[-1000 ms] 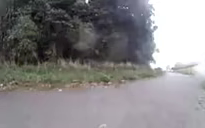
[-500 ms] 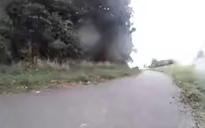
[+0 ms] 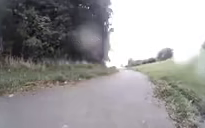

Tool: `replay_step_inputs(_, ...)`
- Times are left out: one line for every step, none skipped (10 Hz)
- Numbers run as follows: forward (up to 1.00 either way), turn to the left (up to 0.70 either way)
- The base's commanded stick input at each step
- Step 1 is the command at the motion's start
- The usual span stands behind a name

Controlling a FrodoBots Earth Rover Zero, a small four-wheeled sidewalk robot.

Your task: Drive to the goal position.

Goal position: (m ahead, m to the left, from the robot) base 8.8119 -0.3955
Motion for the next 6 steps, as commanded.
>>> replay_step_inputs(0.33,-0.62)
replay_step_inputs(0.82,-0.09)
replay_step_inputs(0.95,-0.03)
replay_step_inputs(1.00,0.00)
replay_step_inputs(1.00,0.00)
replay_step_inputs(1.00,0.00)
